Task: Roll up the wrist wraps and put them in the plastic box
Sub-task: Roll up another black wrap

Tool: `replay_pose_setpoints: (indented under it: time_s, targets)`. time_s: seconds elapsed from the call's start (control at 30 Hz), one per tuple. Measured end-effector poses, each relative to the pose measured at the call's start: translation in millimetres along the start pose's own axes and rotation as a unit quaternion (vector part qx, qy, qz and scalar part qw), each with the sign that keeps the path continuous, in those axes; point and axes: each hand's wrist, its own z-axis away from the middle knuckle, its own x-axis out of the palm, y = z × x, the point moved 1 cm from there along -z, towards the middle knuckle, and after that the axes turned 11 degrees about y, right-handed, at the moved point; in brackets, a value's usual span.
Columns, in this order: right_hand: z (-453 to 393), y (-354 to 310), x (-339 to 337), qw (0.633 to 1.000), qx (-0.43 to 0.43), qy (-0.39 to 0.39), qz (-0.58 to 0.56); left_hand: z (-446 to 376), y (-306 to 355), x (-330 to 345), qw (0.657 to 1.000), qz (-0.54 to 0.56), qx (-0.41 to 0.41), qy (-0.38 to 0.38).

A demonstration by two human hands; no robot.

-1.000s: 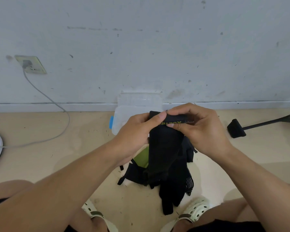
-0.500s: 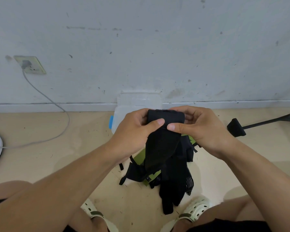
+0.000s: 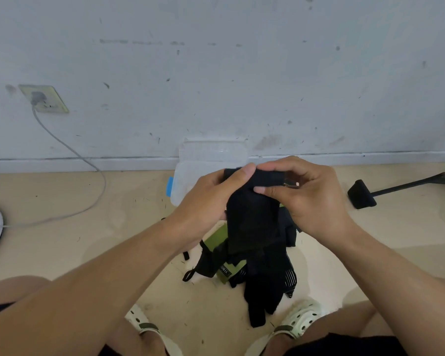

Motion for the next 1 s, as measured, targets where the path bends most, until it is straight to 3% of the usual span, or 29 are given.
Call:
replay_pose_setpoints:
  time_s: [0.13,0.5,0.73,0.9,1.0]
  targets:
    - [-1.7,-0.7,1.0,1.000,0.001,-0.030,0.009,-3.2,-2.8,-3.6,0.999,0.007,-0.008,0.038]
    - [-5.0,-6.5,1.1,0.982,0.155,-0.107,-0.036,-7.3,-3.6,-11.8,0.996,0.004,0.056,0.068]
    - [-9.4,0.2,-1.2,0.984,0.157,-0.053,-0.070,-7.7,-1.5,-11.8,0.995,-0.043,0.063,0.066]
    - [-10.2,-1.3,-1.0,0.984,0.136,-0.017,-0.115,0.0,2.5,-5.6,0.998,-0.050,0.007,-0.030]
    - [-7.2,-1.3,0.1,0.989,0.105,-0.002,-0.100,1.8,6.6,-3.5,0.999,-0.013,-0.016,-0.032]
